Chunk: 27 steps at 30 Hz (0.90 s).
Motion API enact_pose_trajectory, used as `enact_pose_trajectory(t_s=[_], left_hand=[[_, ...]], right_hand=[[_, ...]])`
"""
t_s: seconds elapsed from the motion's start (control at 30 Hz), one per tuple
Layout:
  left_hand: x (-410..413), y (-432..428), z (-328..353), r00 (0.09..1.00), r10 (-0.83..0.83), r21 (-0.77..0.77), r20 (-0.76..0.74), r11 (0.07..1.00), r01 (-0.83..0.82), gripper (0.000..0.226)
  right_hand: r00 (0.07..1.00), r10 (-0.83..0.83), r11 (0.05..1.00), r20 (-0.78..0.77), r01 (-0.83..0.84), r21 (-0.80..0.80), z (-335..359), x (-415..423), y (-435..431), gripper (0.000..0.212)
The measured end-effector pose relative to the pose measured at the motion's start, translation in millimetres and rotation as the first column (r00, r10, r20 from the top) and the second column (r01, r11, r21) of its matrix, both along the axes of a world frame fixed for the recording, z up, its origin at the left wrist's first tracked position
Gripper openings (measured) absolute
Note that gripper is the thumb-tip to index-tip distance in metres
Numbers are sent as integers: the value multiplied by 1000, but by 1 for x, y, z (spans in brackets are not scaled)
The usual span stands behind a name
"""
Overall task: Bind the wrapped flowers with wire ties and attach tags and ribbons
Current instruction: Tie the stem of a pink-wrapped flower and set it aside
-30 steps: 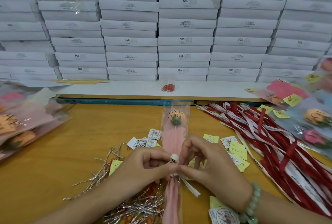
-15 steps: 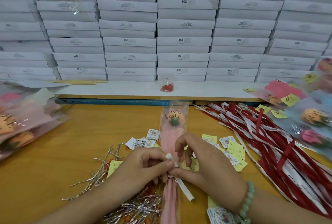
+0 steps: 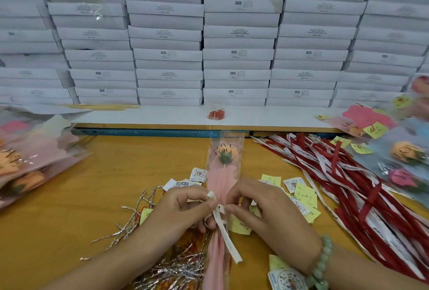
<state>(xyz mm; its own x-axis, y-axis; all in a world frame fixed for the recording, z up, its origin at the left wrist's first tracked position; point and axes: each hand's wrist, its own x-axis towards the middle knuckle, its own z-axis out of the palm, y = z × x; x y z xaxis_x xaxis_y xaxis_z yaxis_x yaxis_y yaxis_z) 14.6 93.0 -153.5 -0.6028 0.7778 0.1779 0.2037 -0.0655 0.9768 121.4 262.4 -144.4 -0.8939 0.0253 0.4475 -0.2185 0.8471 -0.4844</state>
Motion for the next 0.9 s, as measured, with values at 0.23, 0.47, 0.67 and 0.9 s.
enact_pose_trajectory(t_s=[0.23,0.47,0.67,0.9], left_hand=[[4,1,2,999,-32,28,12,999,31,14],[4,2,2,1000,-4,9,27,1000,4,16],[2,-1,2,997,24,30,80,999,-26,6],[-1,-2,-2,989,28,56,144,998,-36,7]], right_hand=[[999,53,999,9,-53,8,1,2,-2,15],[999,42,997,10,-42,-67,2,1,-1,12],[1000,27,993,-10,-28,-117,3,2,-1,10],[995,86,981,-54,-94,-168,4,4,-2,7]])
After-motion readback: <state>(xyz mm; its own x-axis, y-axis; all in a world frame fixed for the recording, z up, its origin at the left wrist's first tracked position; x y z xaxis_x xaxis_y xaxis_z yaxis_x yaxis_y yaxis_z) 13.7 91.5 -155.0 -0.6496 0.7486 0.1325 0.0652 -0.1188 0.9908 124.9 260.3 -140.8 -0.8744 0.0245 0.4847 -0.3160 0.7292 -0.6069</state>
